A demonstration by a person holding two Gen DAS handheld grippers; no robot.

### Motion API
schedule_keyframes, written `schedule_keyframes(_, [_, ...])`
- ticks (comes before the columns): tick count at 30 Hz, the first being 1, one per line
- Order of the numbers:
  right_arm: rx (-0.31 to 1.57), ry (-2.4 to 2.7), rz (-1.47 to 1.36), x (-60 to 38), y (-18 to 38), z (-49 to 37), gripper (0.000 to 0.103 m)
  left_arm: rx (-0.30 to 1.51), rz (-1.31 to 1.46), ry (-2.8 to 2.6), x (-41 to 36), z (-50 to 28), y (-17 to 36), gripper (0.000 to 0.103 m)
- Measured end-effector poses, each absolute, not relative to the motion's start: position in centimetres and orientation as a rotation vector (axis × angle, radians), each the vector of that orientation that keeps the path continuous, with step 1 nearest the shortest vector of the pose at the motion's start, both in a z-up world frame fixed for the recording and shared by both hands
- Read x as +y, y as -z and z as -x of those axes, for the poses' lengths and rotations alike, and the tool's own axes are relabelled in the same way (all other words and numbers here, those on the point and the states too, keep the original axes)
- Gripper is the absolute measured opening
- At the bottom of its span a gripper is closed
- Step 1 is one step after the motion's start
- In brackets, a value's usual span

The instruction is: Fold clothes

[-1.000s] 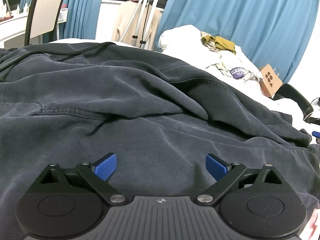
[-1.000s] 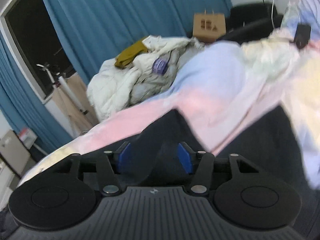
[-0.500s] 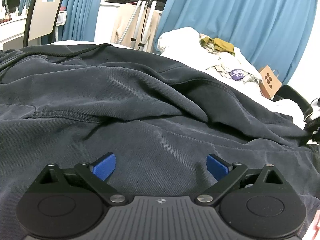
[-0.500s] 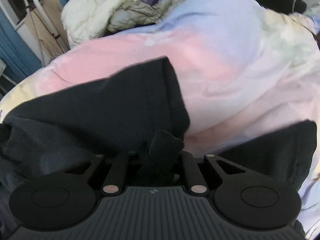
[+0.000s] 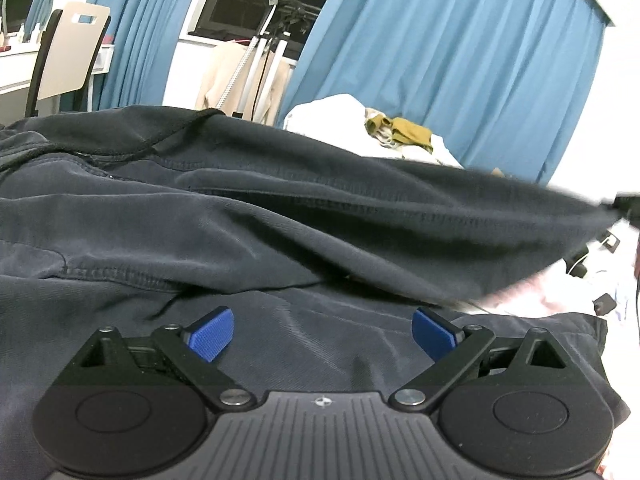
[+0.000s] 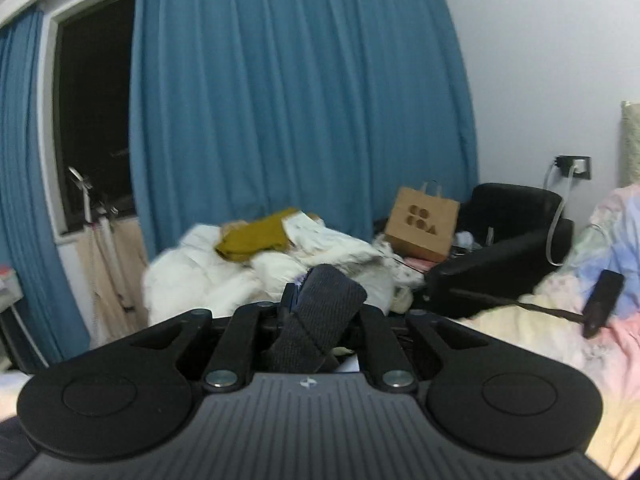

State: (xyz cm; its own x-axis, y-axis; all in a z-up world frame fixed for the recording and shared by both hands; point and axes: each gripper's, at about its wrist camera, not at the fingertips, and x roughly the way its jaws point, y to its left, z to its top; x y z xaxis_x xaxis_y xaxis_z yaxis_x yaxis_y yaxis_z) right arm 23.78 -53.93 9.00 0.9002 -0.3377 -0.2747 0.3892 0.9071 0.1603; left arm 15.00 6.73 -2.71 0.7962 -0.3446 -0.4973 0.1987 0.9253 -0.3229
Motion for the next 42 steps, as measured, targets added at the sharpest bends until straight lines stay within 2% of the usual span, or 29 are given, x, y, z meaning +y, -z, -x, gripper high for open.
schedule_keyframes(5, [0.587,0.466,-0.308,-57.1,2.6,-24.2,0.016,0.605,0.244,0.300,6.4,-15.4,3.1,0.097])
schedule_keyframes(7, [0.652,0.488,-0.351,-57.2,5.7,-23.6,0.025,0.600,0.244,0.299,6.4,-15.4,3.0,0.097])
schedule_keyframes(8, [0.645,0.479,-0.364,-57.1,6.2,-22.9,0.027,0.598,0.244,0.298,6.4,-15.4,2.9,0.097])
schedule_keyframes(10, [0.619,0.450,-0.379,-56.9,6.4,-21.7,0.042,0.594,0.245,0.299,6.5,-15.5,2.8,0.097])
schedule_keyframes(12, [0.589,0.446,-0.386,-56.3,5.5,-20.3,0.051,0.595,0.245,0.302,6.4,-15.5,2.7,0.097])
schedule_keyframes(15, [0.541,0.424,-0.411,-54.4,3.3,-17.2,0.056,0.595,0.234,0.307,6.5,-15.0,2.8,0.097])
schedule_keyframes(20, [0.470,0.423,-0.581,-51.8,2.0,-9.9,0.059,0.602,0.233,0.317,6.9,-13.4,2.6,0.097])
schedule_keyframes(27, [0.510,0.439,-0.749,-49.9,2.7,-4.0,0.062,0.633,0.352,0.299,9.4,-10.7,1.1,0.097])
schedule_keyframes(32, [0.558,0.468,-0.913,-51.2,5.2,-1.9,0.062,0.645,0.477,0.248,12.7,-8.3,-0.7,0.099])
schedule_keyframes(34, [0.551,0.478,-0.973,-51.7,5.7,-1.0,0.063,0.629,0.530,0.221,14.1,-7.2,-1.8,0.103])
schedule_keyframes(42, [0.516,0.565,-1.136,-53.5,7.1,2.3,0.066,0.630,0.690,0.130,20.3,-3.8,-3.3,0.103])
